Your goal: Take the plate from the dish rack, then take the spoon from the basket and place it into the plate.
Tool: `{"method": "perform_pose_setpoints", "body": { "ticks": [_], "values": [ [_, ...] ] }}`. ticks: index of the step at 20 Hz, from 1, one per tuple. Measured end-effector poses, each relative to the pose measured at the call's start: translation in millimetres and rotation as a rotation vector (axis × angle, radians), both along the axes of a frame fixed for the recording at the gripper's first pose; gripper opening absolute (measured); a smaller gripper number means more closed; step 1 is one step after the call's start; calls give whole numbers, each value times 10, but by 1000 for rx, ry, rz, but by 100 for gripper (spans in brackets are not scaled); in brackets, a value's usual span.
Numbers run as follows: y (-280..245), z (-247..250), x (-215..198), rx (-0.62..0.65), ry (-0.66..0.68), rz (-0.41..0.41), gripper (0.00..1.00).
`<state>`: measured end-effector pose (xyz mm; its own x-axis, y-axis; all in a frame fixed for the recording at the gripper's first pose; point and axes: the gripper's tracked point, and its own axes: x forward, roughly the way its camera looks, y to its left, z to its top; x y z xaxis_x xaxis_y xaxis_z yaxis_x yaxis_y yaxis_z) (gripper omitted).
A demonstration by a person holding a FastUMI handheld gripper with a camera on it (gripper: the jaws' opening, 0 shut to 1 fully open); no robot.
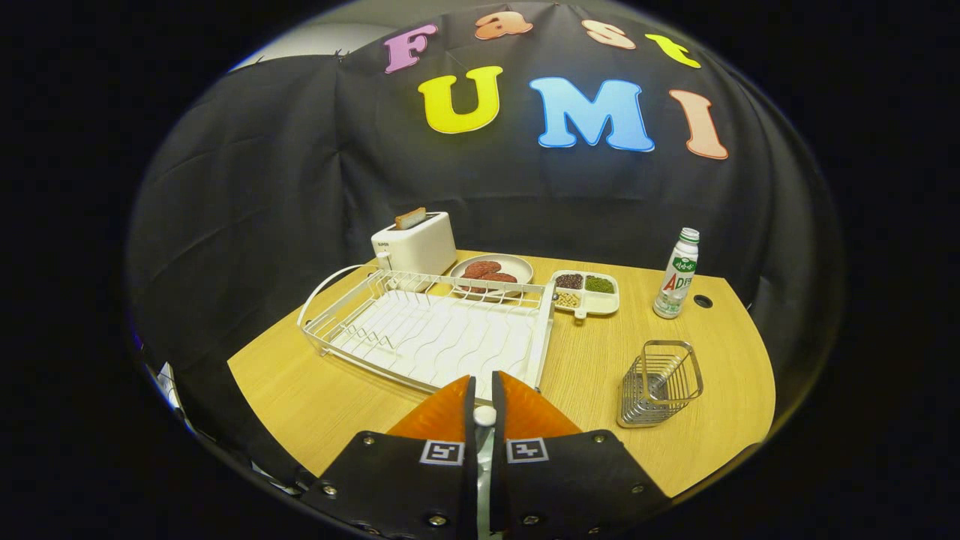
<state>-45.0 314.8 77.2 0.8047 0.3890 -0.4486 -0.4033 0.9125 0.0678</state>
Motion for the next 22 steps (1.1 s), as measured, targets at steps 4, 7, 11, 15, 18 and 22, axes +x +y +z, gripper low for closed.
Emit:
{"method": "perform_pose_setpoints", "body": {
  "ticks": [4, 7, 11, 15, 18, 22],
  "values": [
    [84, -43, -39, 21, 14, 15, 8],
    [90, -36, -78, 25, 26, 31, 13],
    [-50, 22, -127, 3, 9, 30, 14],
    [-303, 198, -160, 13, -40, -4, 24],
    [-588, 435, -109, 15, -110, -72, 30],
    [-1018, 1069, -59, 56, -243, -187, 33]
  ]
}}
